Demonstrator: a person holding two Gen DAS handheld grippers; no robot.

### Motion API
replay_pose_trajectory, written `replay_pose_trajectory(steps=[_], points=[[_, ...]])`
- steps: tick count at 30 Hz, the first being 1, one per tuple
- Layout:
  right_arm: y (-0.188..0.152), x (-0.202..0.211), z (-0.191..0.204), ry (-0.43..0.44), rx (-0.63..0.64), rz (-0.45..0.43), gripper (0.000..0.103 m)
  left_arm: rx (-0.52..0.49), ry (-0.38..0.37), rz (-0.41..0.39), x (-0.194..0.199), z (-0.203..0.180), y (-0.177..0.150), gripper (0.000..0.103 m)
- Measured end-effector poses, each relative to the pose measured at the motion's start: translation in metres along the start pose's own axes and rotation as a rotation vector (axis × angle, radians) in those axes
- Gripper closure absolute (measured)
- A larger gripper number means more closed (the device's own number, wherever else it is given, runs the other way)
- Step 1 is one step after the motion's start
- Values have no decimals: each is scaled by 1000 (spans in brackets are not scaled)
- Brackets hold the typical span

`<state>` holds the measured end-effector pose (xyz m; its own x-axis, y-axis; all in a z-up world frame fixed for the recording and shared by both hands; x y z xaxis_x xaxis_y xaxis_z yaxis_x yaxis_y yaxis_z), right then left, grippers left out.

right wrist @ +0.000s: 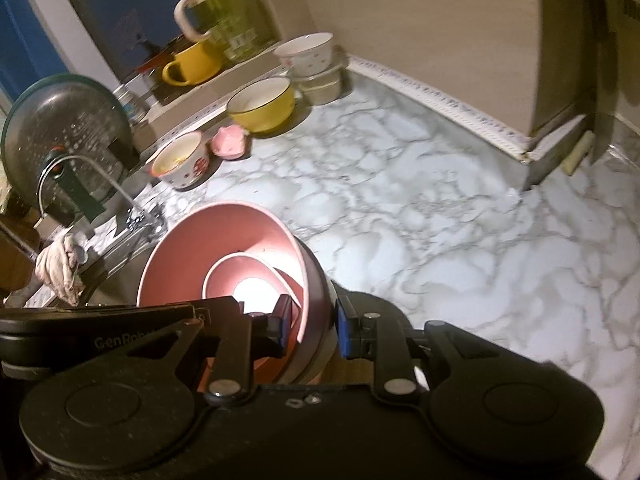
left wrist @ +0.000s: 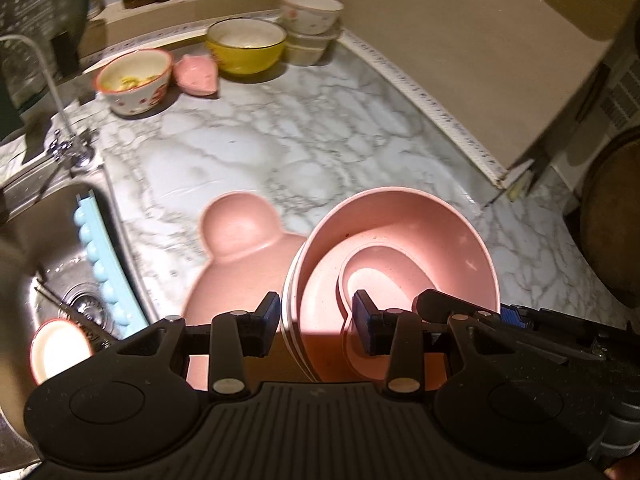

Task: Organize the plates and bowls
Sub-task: 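Lower the bowl stack onto the pink bear plate and open both grippers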

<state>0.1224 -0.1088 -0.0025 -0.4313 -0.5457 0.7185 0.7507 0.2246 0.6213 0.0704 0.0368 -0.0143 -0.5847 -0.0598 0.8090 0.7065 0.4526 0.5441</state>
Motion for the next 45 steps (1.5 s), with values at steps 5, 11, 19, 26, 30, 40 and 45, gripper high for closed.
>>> replay_pose_trajectory(steps=[5,11,19,26,30,40,45], points=[[-4,-11,12,17,5,41,81,22,23,29,-3,18,-4,65],[-11,-24,19,14,1,94,82,37,33,73,-14,29,-9,65],[-15,-36,17,14,-27,129,82,29,46,93,-24,33,-9,65],[-16,-42,14,0,-37,139,82,21,35,98,-33,33,-9,65],[-17,-44,12,-9,-39,142,82,17,30,104,-37,33,-10,65],[-19,-47,12,-15,-44,146,81,-1,29,97,-41,31,-9,65],[-19,-47,10,-12,-44,147,79,-9,21,93,-42,31,-10,66]])
Point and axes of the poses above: each gripper's, at about its wrist camera, not at the fingertips, and x roughly against the way its jaws point, z to its left, y to its top, the point moved 3 cm from there along -x, roughly the way its jaws point, and after that the axes turned 6 degrees about -z, right-handed, at the moved point
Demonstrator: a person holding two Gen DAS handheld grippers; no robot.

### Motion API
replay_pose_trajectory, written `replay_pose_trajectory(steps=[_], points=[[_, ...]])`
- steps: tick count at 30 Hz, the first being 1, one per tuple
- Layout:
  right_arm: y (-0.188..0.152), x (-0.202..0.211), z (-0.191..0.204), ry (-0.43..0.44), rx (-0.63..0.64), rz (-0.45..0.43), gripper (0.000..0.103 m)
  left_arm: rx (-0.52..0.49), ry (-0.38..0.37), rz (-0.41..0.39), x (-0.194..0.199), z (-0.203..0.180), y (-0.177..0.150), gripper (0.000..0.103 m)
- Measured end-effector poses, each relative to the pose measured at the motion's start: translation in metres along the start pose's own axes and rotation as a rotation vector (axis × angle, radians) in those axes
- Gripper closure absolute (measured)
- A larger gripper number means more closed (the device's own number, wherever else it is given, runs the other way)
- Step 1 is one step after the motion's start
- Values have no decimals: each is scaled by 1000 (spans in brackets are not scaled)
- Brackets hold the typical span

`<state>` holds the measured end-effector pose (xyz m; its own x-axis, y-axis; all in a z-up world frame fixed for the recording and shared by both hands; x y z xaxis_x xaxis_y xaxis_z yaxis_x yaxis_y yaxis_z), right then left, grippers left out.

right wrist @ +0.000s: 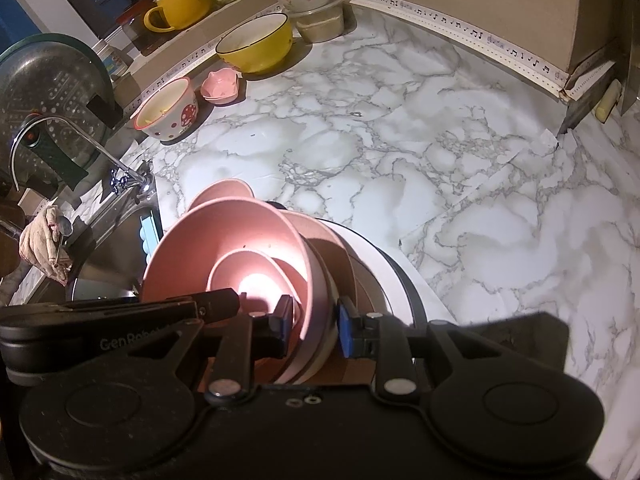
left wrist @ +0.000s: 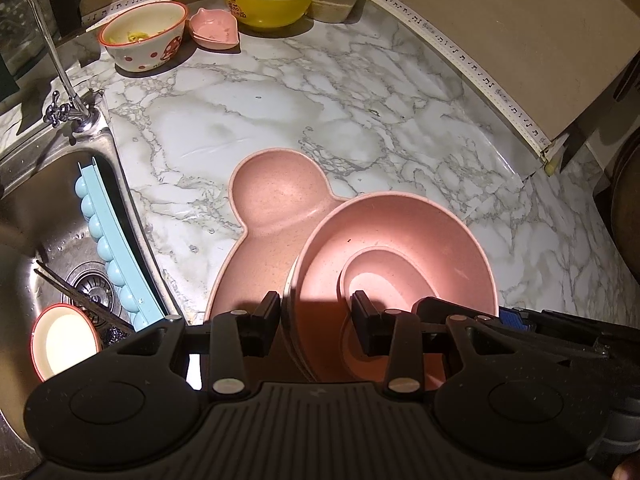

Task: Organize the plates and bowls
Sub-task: 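Lower the bowl stack onto the pink bear plate and open both grippers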

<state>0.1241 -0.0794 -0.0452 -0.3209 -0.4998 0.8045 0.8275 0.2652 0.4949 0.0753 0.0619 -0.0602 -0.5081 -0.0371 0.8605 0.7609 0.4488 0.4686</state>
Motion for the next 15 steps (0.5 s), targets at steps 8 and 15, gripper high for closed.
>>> replay_pose_trajectory(steps=[8,15], points=[[0,6,-3,15,5,-26,72,-19,1,-9,2,1,-3,61],[-3,18,-5,30,31,-70,61,-52,26,-69,15,7,-7,47]])
Point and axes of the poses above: each gripper's, at about its wrist camera, not at the fingertips, and x roughly against the way its jaws point, z to its left, y to its top, the point moved 3 cm from there along -x, roughly the way its jaws point, and after that the axes turned 6 degrees about -z, right-handed, at the moved point
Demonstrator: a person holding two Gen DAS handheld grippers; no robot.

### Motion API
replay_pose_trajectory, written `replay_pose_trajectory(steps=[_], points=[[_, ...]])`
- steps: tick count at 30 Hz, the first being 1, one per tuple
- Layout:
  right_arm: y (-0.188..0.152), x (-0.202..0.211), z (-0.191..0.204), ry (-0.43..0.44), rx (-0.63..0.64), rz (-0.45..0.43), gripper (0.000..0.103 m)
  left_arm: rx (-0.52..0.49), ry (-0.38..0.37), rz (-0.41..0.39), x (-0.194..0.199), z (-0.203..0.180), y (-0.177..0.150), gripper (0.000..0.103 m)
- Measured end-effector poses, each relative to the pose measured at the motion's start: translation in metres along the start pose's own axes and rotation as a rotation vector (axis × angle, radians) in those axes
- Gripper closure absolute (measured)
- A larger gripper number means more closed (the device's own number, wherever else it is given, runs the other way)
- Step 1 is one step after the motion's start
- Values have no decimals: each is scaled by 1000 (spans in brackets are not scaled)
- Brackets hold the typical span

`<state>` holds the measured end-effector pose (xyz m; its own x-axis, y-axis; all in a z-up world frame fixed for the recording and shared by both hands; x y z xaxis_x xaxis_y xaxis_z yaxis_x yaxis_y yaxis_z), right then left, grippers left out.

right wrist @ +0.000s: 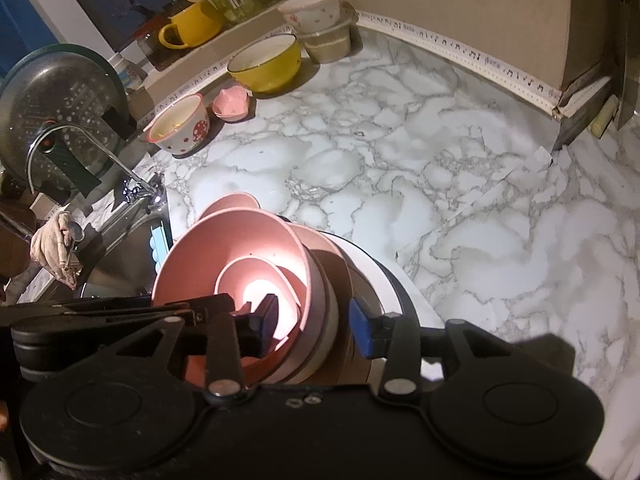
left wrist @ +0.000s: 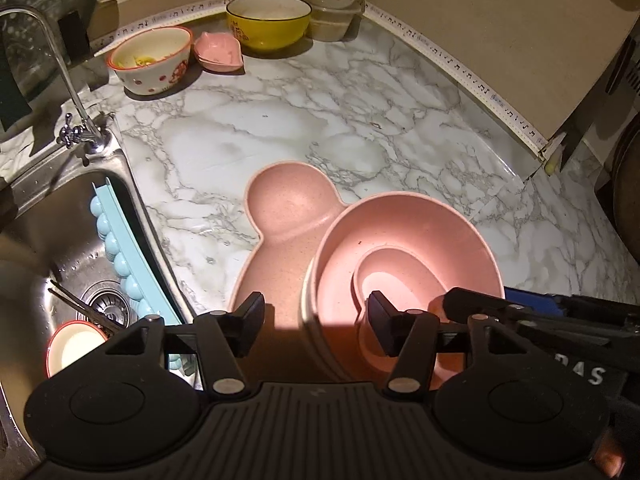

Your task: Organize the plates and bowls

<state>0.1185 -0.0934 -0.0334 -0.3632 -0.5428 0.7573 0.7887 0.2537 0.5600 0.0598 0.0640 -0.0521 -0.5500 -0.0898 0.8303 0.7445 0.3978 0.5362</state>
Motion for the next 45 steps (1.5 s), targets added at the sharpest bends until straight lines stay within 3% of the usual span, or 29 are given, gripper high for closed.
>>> replay_pose_trajectory(steps=[9,17,19,25,29,33,34,35,45], points=[[-2,32,-3,44,53,-106,38,-65,52,-108,28,2,-8,45],[-5,68,-5,80,120,-238,17,-91,41,-205,60,-4,-17,44],[-7,76,-5,82,139,-266,11,-98,29,-224,66,-7,-21,35],[-17,103,-4,83,214,-363,2,-108,-17,-283,87,-18,-34,26],[-24,118,-4,81,236,-400,0,-105,-66,-324,99,-24,-44,23],[-33,130,-8,62,237,-435,0,-95,-115,-350,108,-32,-54,11],[-35,131,-10,57,234,-439,0,-96,-122,-356,109,-34,-57,2],[-37,133,-12,53,229,-443,0,-102,-129,-364,111,-37,-60,0],[-68,148,-23,36,231,-464,0,-129,-128,-387,119,-53,-84,0]])
Point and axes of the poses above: each gripper's, at about its wrist camera, not at the fingertips, and x roughly against the way its jaws point, z to its left, y to its top, the point moved 3 cm from there along -x, roughly the way its jaws point, and after that the axes turned 6 degrees about -z, right-handed, at the moved point
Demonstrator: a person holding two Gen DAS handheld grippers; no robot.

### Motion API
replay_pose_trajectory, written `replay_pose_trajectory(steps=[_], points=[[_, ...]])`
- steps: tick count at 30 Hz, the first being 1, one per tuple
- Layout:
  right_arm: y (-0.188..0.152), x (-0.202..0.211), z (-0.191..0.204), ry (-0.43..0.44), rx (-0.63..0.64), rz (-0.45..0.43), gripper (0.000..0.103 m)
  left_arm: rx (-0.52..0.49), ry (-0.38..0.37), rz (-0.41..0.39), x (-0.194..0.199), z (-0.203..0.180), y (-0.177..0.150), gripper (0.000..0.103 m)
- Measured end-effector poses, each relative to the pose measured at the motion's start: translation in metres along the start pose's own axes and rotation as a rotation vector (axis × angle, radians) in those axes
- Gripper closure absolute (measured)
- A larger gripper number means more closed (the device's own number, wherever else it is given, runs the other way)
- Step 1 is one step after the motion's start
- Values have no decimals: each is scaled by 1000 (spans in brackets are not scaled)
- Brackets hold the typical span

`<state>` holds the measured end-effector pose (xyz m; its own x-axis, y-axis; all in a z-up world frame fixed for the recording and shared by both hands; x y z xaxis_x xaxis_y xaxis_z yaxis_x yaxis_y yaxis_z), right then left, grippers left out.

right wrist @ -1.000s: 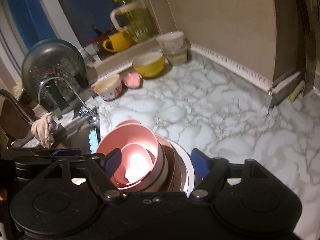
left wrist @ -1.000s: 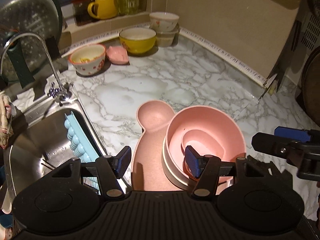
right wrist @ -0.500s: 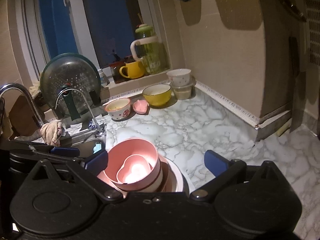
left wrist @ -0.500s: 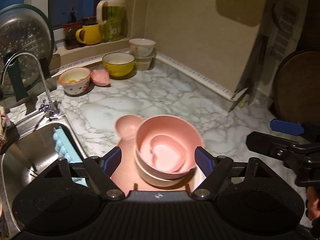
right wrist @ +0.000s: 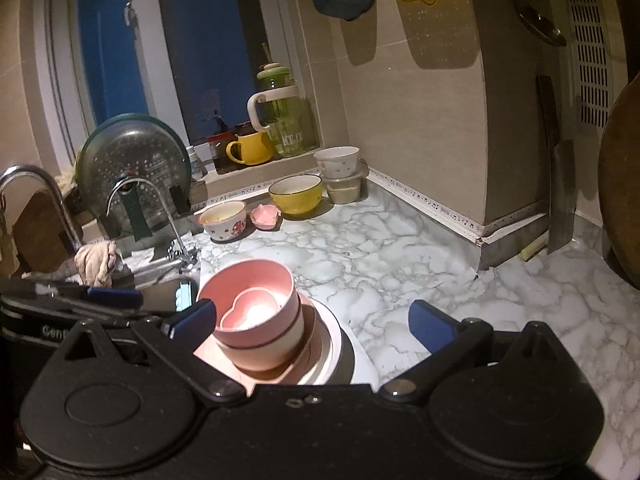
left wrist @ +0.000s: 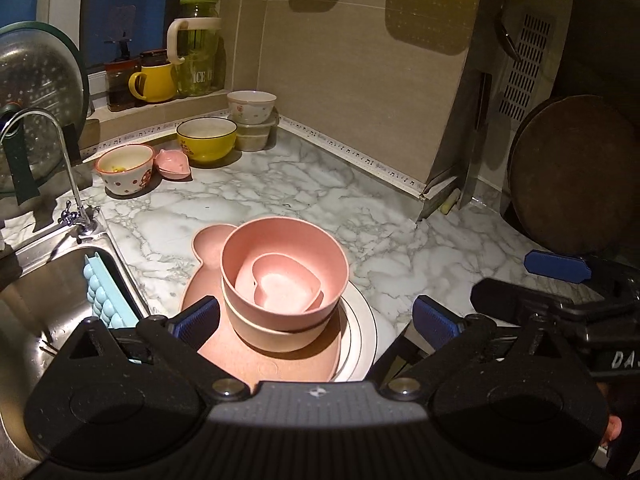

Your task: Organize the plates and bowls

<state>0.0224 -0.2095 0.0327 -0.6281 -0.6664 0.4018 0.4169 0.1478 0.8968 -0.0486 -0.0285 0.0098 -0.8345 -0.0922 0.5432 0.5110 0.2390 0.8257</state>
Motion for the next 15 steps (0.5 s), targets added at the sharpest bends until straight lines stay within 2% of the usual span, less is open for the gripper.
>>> replay_pose_trajectory(steps=[15], points=[[-12,27,-8,-32,-74,-8,0,32,-4,-3,10,-13,-9,0]])
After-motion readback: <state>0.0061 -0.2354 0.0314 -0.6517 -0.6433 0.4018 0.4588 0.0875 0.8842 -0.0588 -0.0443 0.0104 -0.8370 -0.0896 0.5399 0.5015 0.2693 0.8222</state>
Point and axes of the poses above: each gripper's, at about its wrist camera, not at the fingertips, and x roughly against the way its jaws point, z to its left, y to its top, the point moved 3 cm from there along -x, roughly the way its jaws point, and after that the axes turned 6 degrees about -z, right-handed, at the moved point
